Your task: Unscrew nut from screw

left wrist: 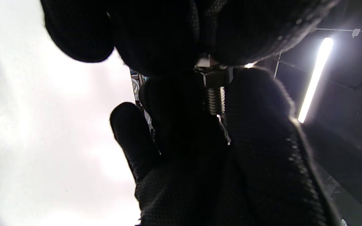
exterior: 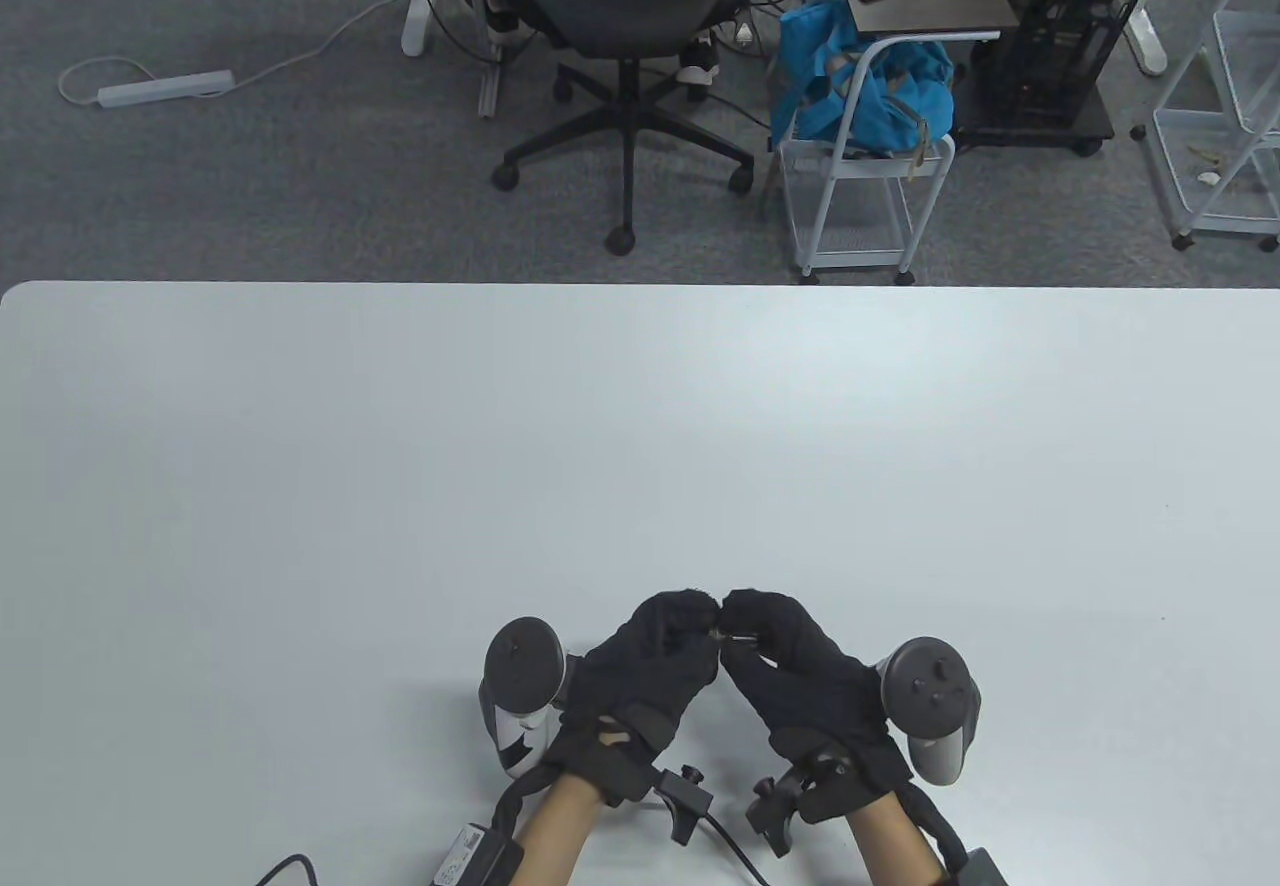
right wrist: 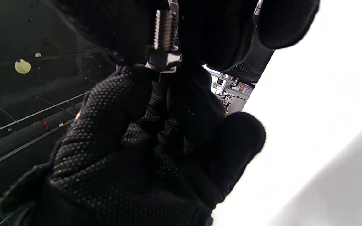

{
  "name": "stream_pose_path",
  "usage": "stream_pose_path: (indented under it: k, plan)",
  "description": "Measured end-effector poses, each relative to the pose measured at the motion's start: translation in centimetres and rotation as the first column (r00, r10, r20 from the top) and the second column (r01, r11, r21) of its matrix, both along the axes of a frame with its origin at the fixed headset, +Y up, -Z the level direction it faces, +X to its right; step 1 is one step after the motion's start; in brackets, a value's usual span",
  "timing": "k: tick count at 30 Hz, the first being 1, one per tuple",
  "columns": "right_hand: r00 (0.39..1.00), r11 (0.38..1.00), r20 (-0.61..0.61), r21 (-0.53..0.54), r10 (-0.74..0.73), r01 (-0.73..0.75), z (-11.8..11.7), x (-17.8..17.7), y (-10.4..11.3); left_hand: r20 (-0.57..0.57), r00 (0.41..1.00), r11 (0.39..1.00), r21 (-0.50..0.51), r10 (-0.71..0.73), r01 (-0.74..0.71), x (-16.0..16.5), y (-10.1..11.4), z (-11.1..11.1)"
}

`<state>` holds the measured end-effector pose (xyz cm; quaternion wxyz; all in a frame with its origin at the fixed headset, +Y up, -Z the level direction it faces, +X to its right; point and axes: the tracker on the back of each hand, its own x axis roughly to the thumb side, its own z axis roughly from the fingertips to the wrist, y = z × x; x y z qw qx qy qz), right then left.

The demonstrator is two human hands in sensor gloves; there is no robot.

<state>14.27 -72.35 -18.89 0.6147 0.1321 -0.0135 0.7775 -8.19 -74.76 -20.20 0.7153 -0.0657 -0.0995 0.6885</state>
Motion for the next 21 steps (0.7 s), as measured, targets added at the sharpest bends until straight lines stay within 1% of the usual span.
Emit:
stream_pose_path:
  k: [3,4,5,7,11,15,17,19,21]
  plan:
    - [0.996,0.998,0.088,-0.054,0.021,-0.017,0.0,0.3,-0.4,0.004,1.0,1.0,0.01,0.01,-0.01,0.2,0.1,0.1]
    - [0.995,0.998,0.086,-0.039,0.044,-0.041,-0.1,0.4,-0.4,0.006,1.0,1.0,0.003,0.009,-0.009,0.3,0.1,0.2]
    - [0.997,0.999,0.069,-0.033,0.042,-0.04,-0.1,0.3,-0.3,0.003,1.0,1.0,0.001,0.002,-0.002,0.4,0.1,0.2]
    - [0.997,1.0,0.077,-0.024,0.018,-0.017,0.0,0.2,-0.2,0.019,1.0,1.0,0.007,-0.006,0.006,0.5,-0.1,0.3]
    - [1.0,1.0,0.007,-0.004,0.016,-0.016,-0.1,0.2,0.0,0.027,1.0,1.0,-0.012,0.014,-0.014,0.4,-0.2,0.2]
    - [0.998,0.997,-0.021,0.043,0.062,-0.061,0.1,-0.1,0.5,0.015,1.0,0.999,-0.029,0.018,-0.018,0.1,-0.2,0.1]
    - [0.998,0.997,-0.024,0.042,0.065,-0.063,0.2,-0.2,0.6,0.002,0.999,0.999,-0.036,0.036,-0.036,0.0,-0.2,0.2]
    - [0.999,1.0,-0.029,0.025,0.019,-0.018,0.1,-0.2,0.3,-0.01,0.999,0.998,-0.036,0.05,-0.051,0.0,-0.2,0.2]
    - [1.0,1.0,0.0,0.016,0.0,0.0,0.1,-0.1,0.0,-0.003,0.999,0.998,-0.031,0.047,-0.047,0.0,-0.2,0.1]
